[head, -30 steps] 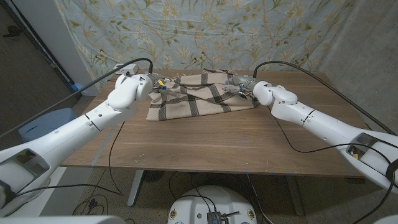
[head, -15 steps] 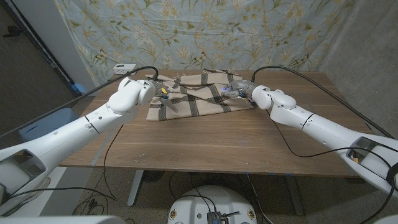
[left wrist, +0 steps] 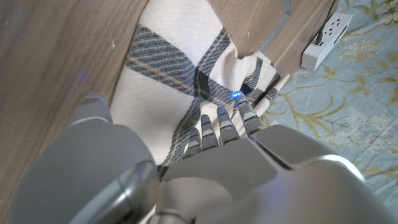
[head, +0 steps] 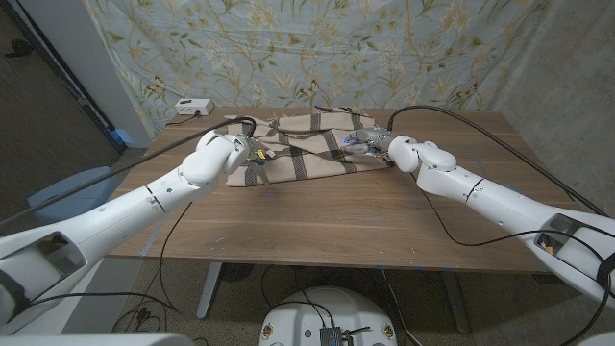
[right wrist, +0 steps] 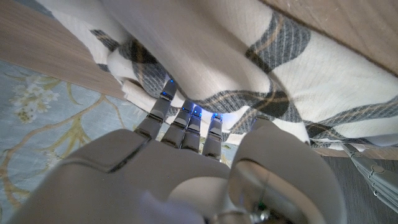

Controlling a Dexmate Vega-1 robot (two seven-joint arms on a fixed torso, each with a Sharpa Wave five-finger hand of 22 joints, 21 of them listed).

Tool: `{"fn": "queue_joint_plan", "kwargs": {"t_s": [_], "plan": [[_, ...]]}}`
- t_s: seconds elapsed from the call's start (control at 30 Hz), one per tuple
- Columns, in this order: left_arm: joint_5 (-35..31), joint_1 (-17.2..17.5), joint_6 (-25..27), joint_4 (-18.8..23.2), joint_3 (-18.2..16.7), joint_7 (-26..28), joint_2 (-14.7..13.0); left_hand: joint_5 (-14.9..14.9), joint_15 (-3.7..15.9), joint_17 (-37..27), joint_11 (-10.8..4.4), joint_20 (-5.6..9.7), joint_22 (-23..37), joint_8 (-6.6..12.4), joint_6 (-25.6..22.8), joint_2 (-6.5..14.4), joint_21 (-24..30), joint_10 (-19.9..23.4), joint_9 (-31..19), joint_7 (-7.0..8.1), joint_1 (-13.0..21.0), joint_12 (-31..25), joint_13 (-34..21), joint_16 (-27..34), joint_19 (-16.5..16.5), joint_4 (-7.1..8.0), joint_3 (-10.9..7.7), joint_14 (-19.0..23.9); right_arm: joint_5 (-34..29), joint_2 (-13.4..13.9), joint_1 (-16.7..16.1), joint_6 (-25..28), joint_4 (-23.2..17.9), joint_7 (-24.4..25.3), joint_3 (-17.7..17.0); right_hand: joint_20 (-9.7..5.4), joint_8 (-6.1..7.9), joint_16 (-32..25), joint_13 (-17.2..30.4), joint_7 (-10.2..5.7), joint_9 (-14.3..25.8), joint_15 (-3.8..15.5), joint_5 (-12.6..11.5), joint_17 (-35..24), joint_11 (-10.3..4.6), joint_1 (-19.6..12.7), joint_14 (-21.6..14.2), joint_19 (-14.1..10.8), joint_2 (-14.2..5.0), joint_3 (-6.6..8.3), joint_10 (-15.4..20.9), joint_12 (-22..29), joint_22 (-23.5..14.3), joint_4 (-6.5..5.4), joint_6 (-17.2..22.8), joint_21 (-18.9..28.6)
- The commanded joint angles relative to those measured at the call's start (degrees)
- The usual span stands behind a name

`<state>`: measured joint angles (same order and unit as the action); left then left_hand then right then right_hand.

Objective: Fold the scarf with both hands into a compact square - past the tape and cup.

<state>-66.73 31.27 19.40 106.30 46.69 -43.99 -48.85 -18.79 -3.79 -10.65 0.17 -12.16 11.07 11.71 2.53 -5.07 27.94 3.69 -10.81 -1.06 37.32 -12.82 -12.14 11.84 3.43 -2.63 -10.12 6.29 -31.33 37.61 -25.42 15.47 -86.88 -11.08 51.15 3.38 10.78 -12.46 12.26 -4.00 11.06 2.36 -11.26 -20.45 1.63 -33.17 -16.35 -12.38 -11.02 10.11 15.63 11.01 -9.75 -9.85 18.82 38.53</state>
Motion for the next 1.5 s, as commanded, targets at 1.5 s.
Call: {"fn": "queue_joint_plan", "kwargs": {"t_s": [1.5], "plan": [[-28.33, -5.85, -6.84, -17.26, 9.63, 36.59, 1.54, -4.82, 16.37, -9.56, -8.47, 12.86, 9.44, 11.60, -65.30, 8.89, 52.32, 49.99, -1.55, 8.02, 61.09, -12.78, -5.52, 11.36, 9.75, -8.31, -25.72, 48.40, -3.12, -1.49, 3.63, -3.76, 5.36, -4.83, 4.93, -0.31, 3.27, -1.16, -0.57, 0.80, -0.26, 0.96, -0.59, 1.68, -1.27, 9.10, -1.18, -1.16, 0.42, 2.57, 7.33, 2.71, -0.19, -0.25, 14.09, -3.67]]}}
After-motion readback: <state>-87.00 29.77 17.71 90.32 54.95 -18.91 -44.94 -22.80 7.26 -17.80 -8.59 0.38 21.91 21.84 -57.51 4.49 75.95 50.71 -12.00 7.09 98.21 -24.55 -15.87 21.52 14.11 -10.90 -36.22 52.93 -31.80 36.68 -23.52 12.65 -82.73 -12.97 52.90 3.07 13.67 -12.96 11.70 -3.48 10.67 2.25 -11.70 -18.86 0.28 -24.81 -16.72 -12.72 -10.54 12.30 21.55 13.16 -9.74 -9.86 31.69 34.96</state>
